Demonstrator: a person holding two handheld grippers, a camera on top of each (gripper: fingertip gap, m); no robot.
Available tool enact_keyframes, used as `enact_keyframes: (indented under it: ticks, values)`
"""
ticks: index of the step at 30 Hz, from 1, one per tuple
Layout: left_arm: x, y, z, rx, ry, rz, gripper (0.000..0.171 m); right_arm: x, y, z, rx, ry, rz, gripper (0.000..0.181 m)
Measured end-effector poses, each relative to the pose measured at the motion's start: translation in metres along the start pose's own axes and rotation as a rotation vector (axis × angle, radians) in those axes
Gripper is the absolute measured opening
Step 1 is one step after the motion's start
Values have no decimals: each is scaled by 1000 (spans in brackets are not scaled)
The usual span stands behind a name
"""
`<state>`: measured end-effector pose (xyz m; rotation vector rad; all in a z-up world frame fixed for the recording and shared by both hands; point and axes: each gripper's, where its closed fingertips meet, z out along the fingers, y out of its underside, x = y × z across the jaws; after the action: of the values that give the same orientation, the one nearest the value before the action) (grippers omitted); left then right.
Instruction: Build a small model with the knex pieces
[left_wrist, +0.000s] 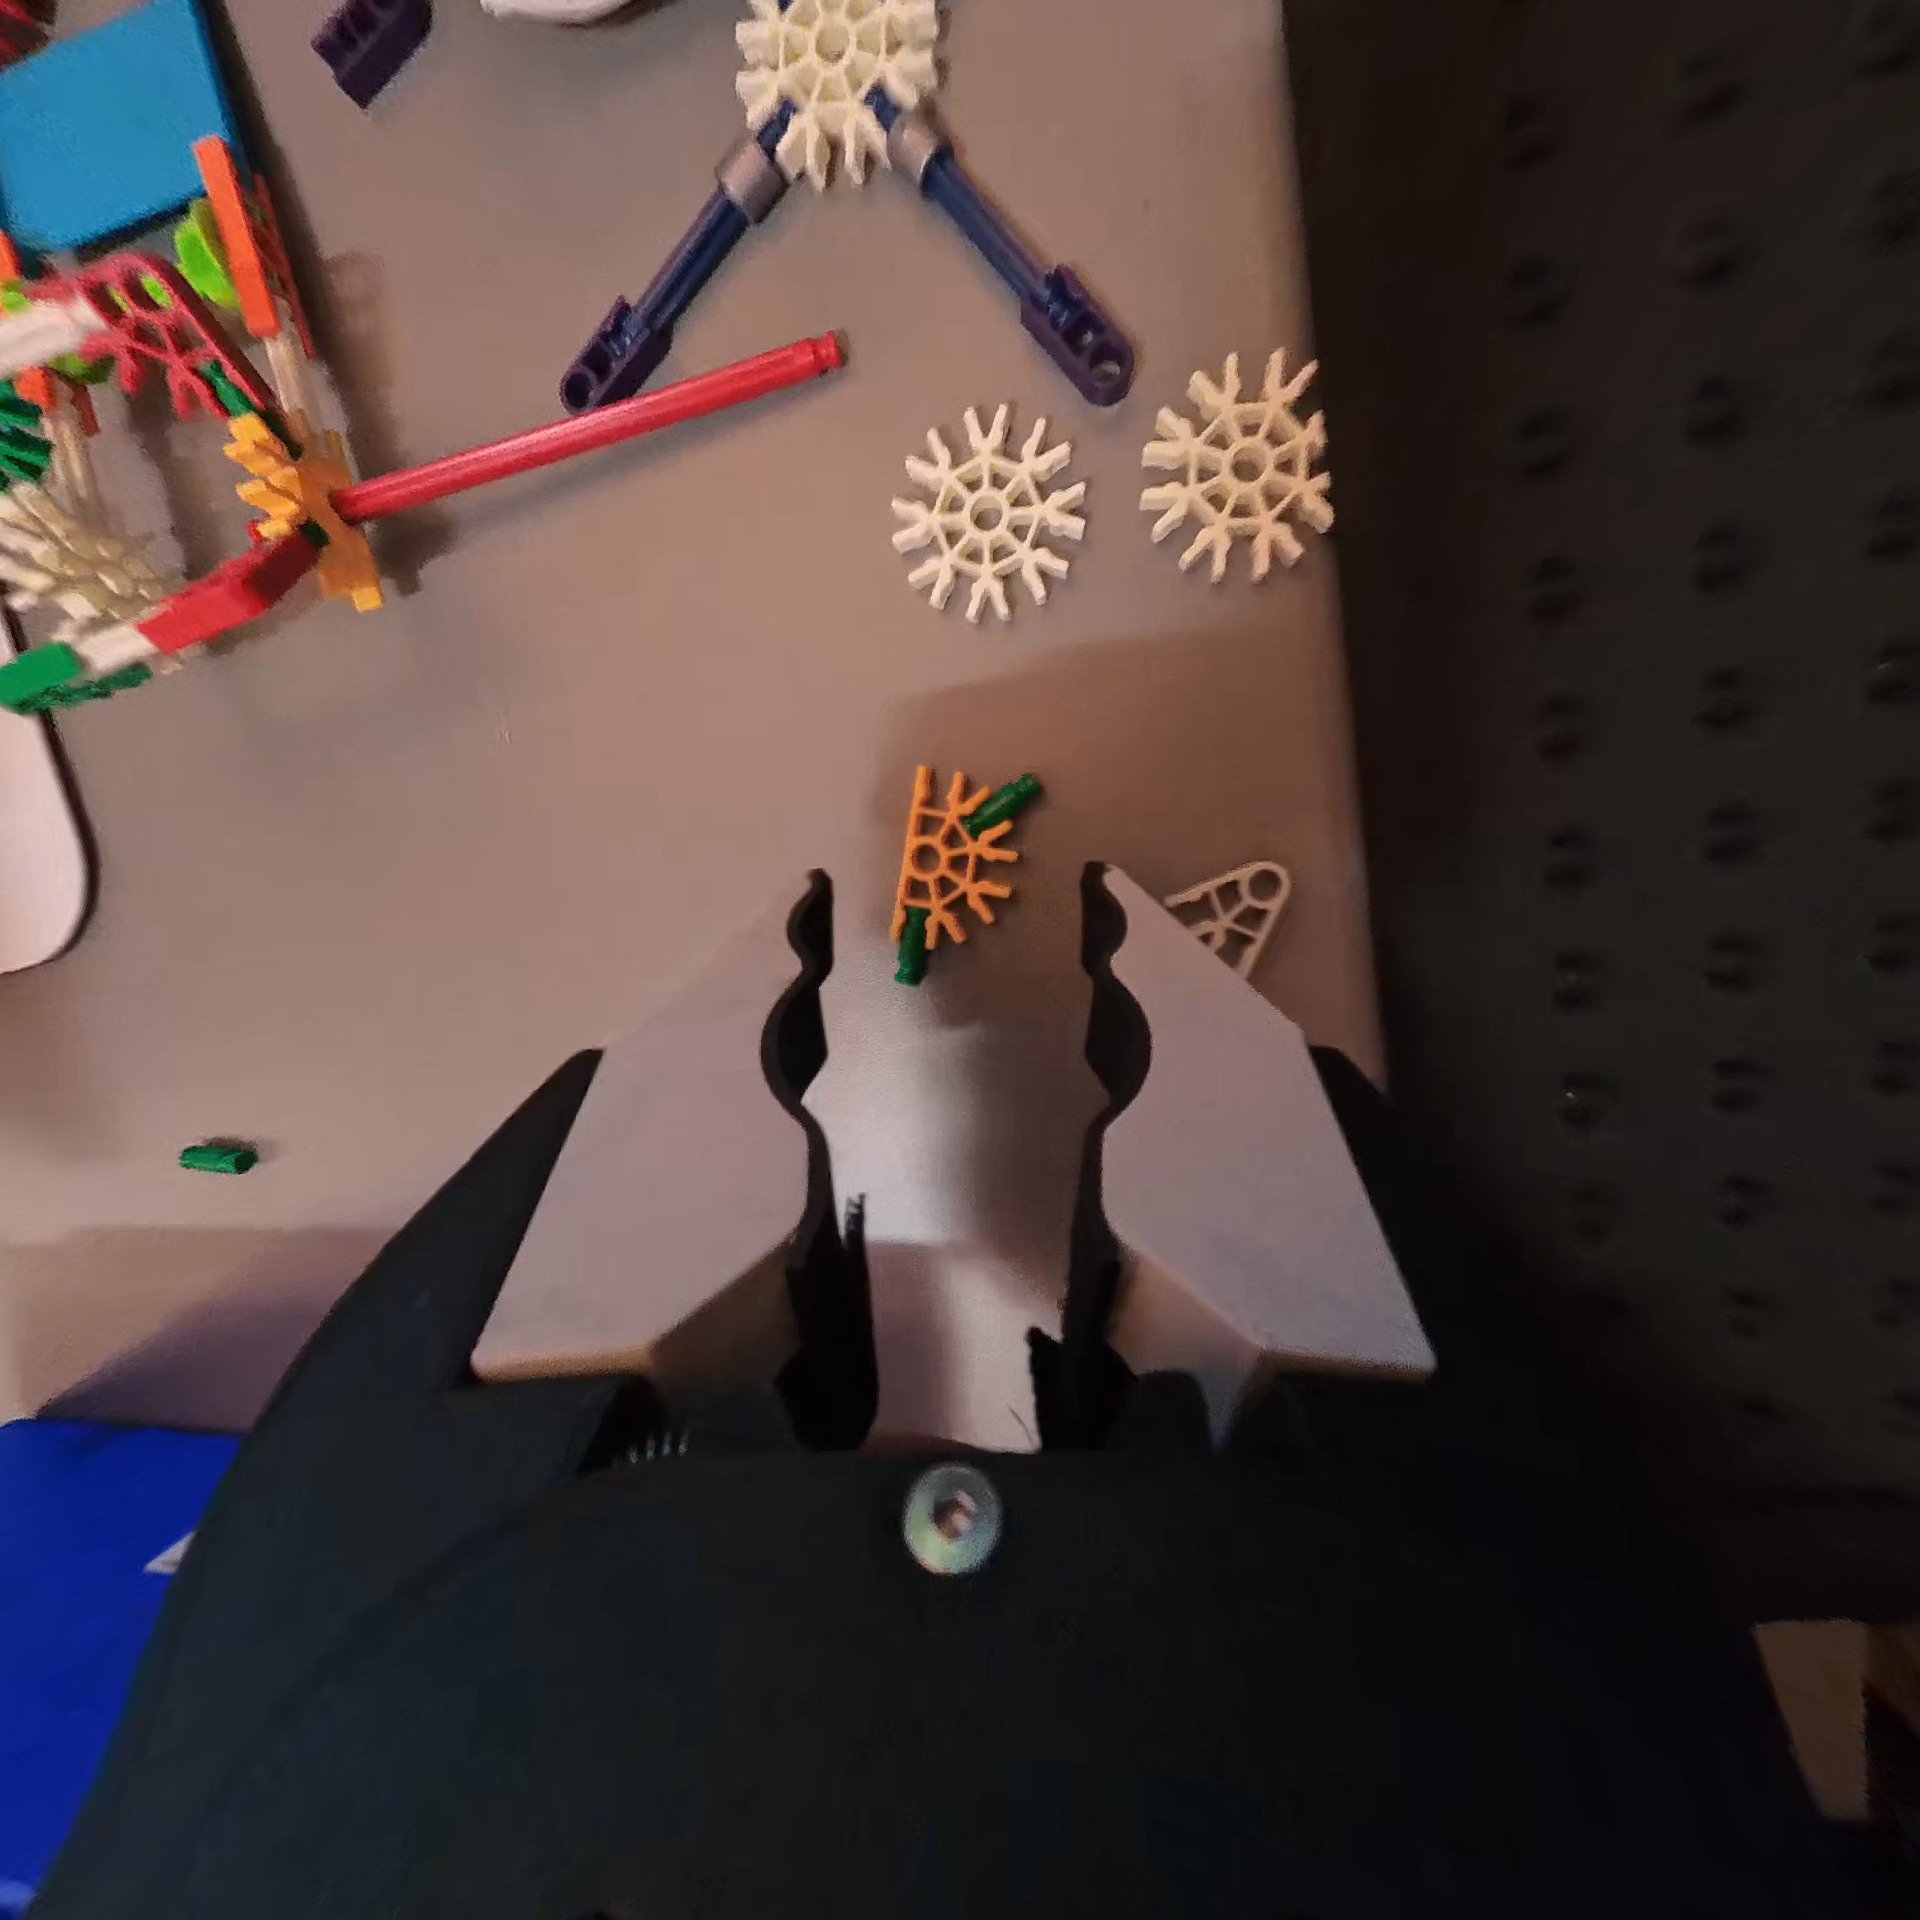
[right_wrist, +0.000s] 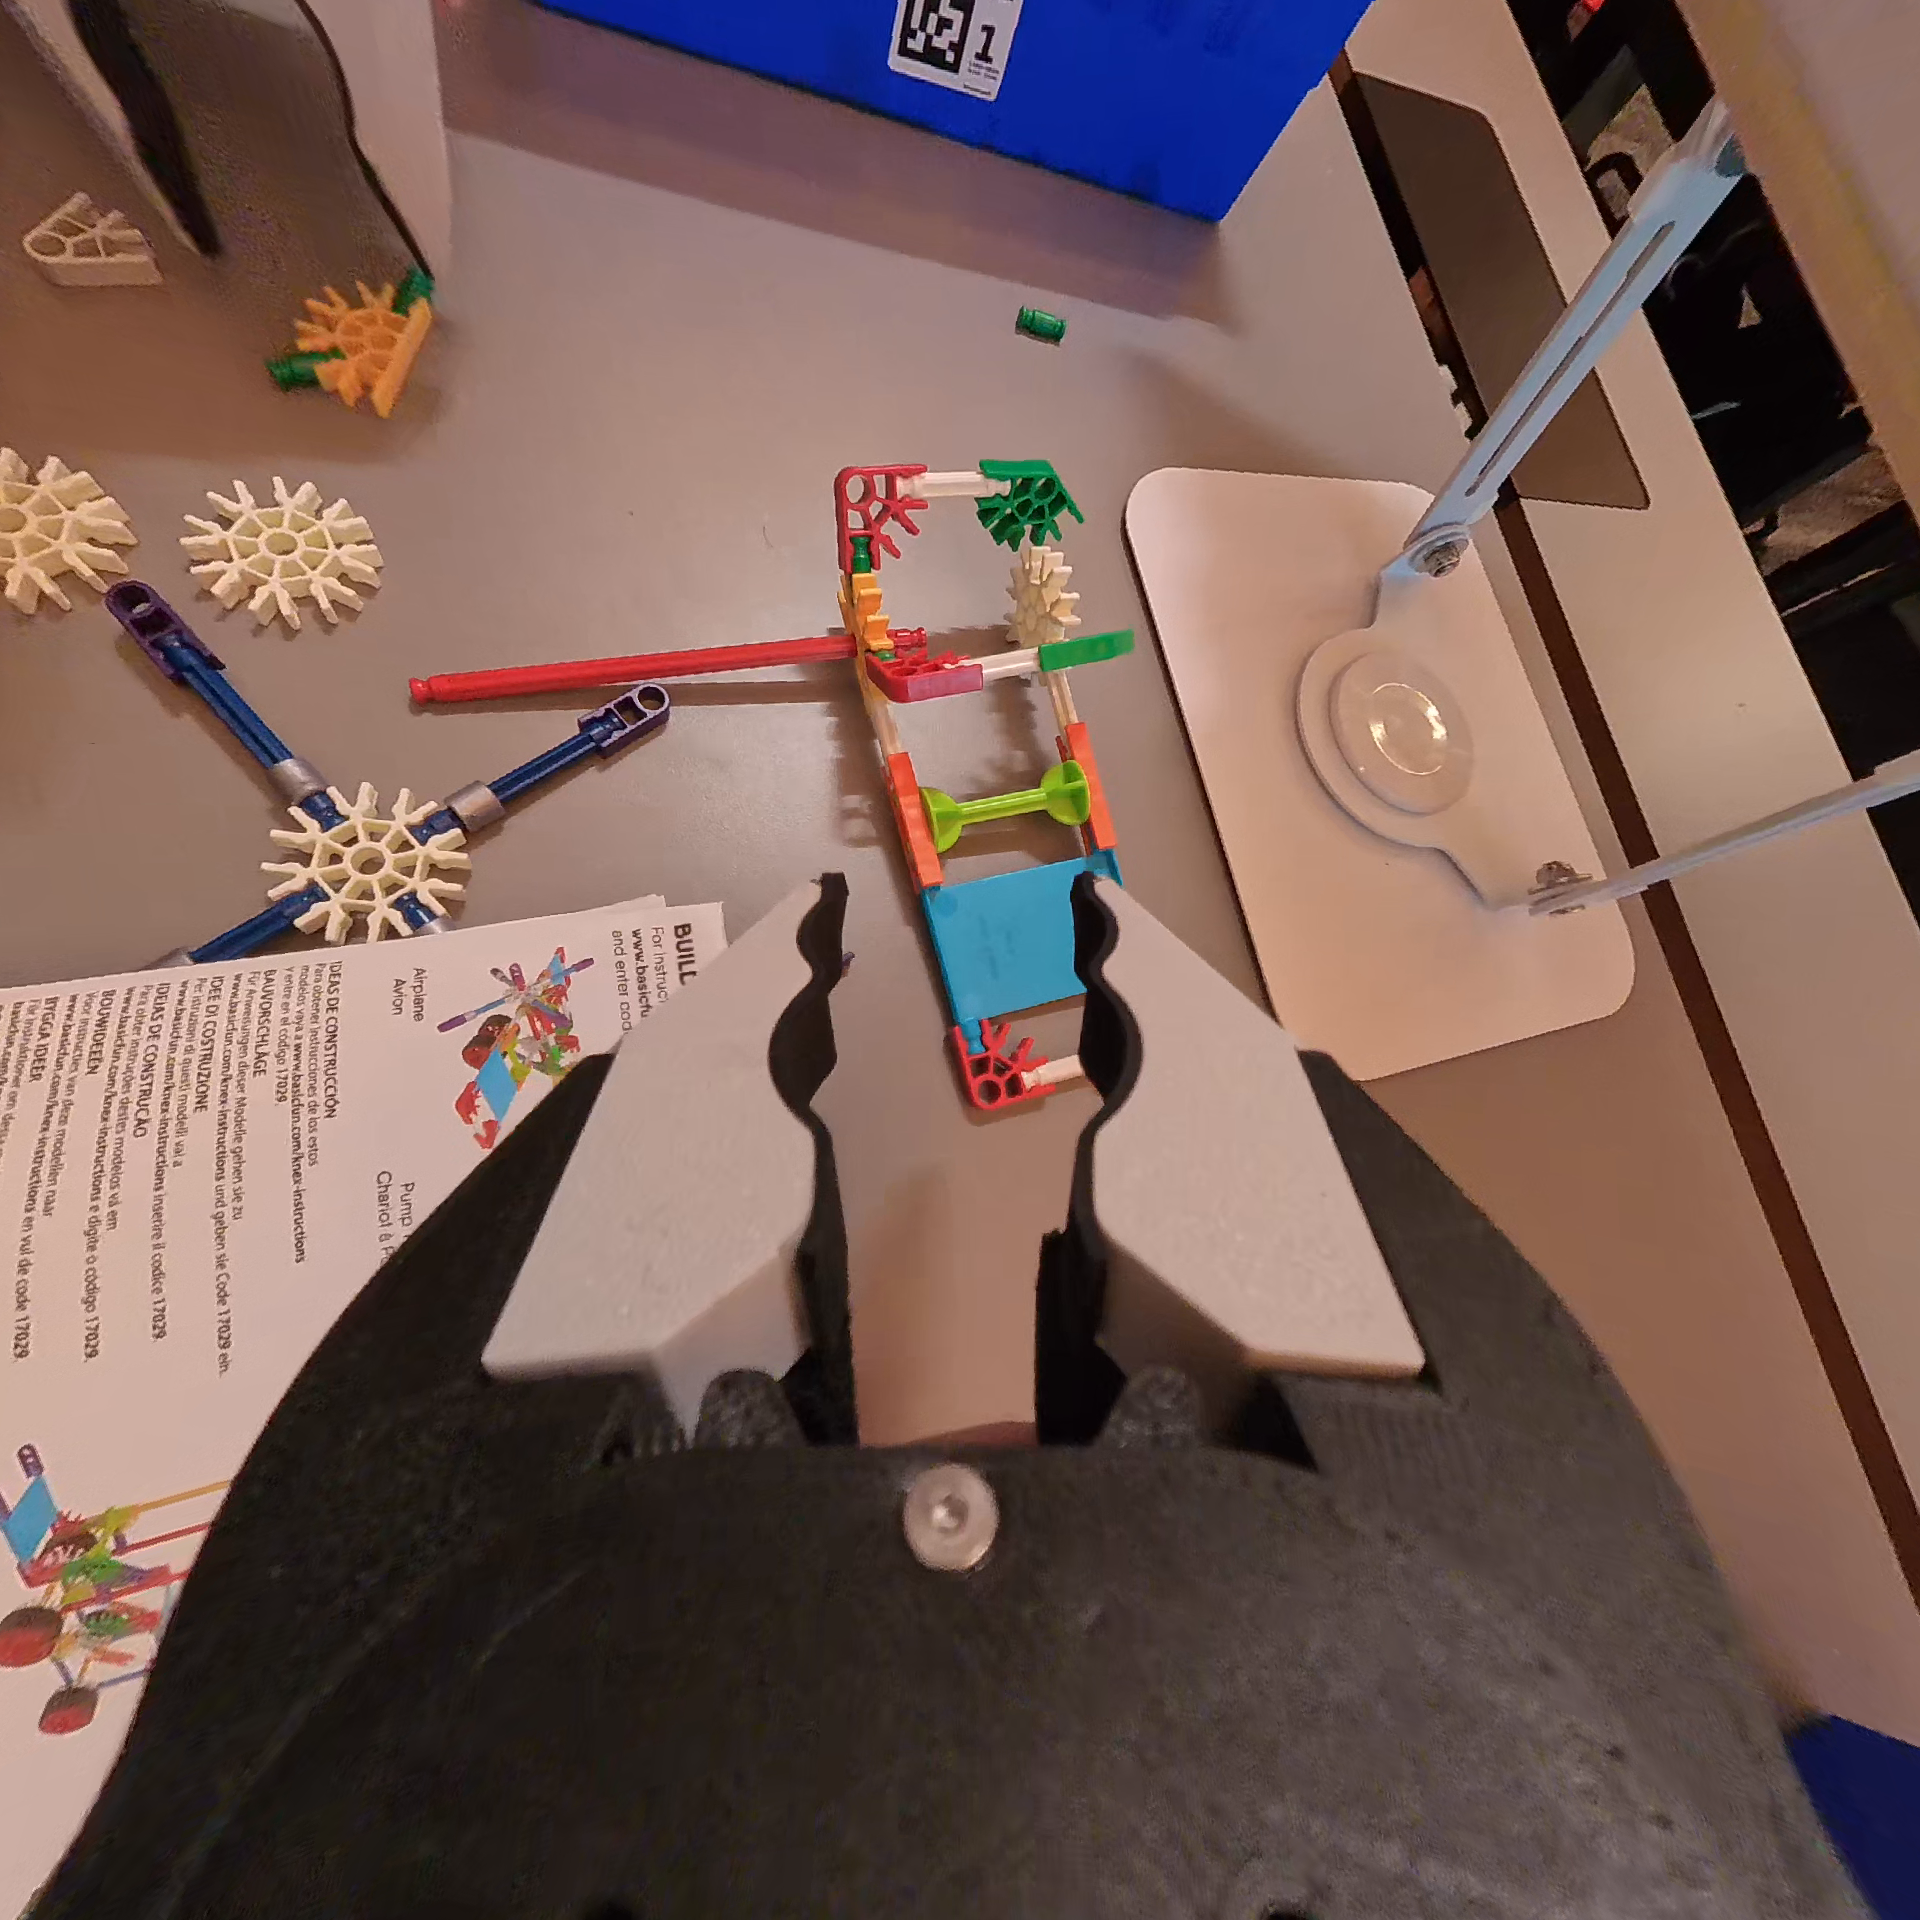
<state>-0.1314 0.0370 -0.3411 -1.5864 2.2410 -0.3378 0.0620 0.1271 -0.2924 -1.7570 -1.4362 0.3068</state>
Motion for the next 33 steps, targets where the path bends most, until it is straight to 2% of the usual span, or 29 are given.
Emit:
enact_keyframes:
  ticks: [3,6,8,10,13,15,18,22,25,30,33]
  values:
    - [-5,-2,-34,18,-41,35,53,1,1,2,-6,5,2,43]
    - [-40,8,-95,73,-158,-21,47,3,2,2,-4,8,6,43]
    - [-80,36,-131,86,-270,-110,43,5,3,2,-4,11,12,43]
    - [-115,77,-149,75,-308,-235,40,6,4,3,-2,13,15,43]
    - [-153,146,-139,-37,-321,-339,40,8,6,4,-5,16,25,43]
    - [-173,176,-123,-82,-319,-373,42,11,8,3,-9,21,45,43]
    - [-194,196,-101,-104,-286,-406,46,18,9,0,-12,46,72,42]
    - [-212,222,-76,-224,-243,-407,47,15,8,7,-28,35,93,42]
    - [-219,226,-61,-225,-205,-400,45,8,9,15,-61,36,72,42]
    - [-216,195,-51,-111,-131,-362,43,5,3,20,-55,39,84,42]
    - [-218,196,-43,-119,-116,-364,42,5,0,23,-52,41,92,42]
